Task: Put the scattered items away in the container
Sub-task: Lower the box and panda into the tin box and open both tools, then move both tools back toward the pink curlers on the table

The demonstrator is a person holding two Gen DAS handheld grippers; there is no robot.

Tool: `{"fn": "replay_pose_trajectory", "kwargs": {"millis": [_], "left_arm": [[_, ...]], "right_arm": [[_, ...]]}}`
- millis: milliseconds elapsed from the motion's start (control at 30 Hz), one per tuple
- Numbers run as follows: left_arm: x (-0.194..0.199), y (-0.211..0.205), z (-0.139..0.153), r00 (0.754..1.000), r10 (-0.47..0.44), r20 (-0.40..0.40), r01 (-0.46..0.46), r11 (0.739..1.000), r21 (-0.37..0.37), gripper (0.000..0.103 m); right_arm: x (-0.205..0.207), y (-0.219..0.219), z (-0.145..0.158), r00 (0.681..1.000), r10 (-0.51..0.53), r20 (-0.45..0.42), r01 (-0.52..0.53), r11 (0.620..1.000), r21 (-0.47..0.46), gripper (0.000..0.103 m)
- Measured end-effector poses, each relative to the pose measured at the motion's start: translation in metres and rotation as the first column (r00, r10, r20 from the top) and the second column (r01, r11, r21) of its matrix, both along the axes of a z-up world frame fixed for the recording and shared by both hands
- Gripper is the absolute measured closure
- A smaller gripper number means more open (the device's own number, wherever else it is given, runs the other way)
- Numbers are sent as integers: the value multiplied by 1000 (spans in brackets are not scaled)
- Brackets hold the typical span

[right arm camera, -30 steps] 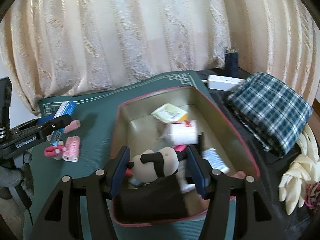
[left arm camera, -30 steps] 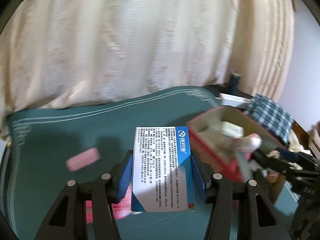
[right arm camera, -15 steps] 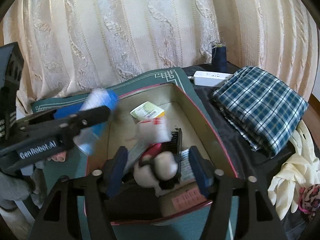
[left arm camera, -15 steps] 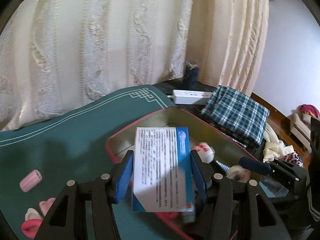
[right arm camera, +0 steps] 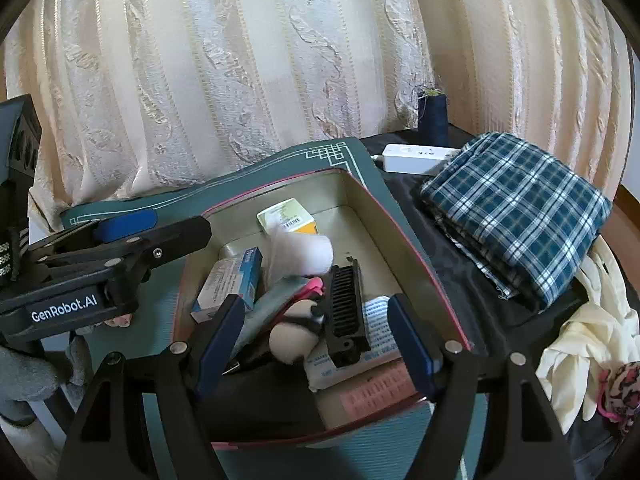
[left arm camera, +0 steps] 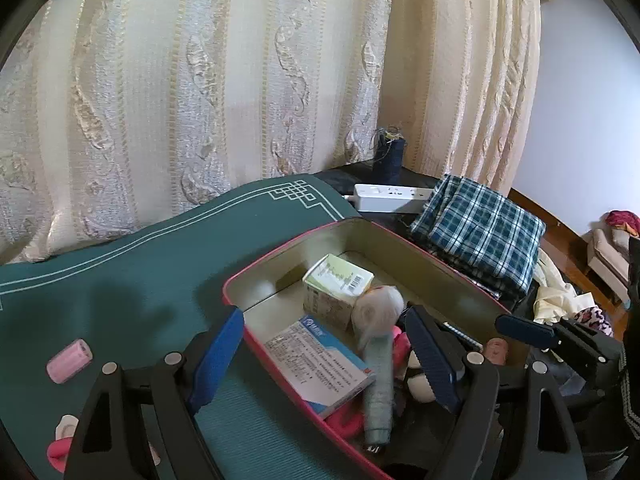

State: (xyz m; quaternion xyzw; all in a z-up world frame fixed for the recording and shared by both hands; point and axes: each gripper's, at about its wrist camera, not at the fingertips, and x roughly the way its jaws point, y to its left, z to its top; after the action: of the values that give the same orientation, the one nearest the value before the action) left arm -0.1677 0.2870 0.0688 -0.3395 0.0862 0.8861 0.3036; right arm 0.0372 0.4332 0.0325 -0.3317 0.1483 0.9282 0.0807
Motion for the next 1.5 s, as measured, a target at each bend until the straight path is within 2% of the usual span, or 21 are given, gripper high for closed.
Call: {"fn": "replay_pose_trajectory", "kwargs": {"millis": [1000,1233,1500], "left_arm": [[6,-72,-5,991,129,13,-130,991,14,18],[4,-102,-10,984,178,22,-179,984,15,18],[3,-164,-17,957,289,27,-289,957,10,18]], "right_arm": [[-9,-46,13,998,65,6,-65,998,27,26],[-14,-62,16,996,92,5,-92,995,25,25],[-21,-96,22,985,173,-16,-172,985,25,25]]}}
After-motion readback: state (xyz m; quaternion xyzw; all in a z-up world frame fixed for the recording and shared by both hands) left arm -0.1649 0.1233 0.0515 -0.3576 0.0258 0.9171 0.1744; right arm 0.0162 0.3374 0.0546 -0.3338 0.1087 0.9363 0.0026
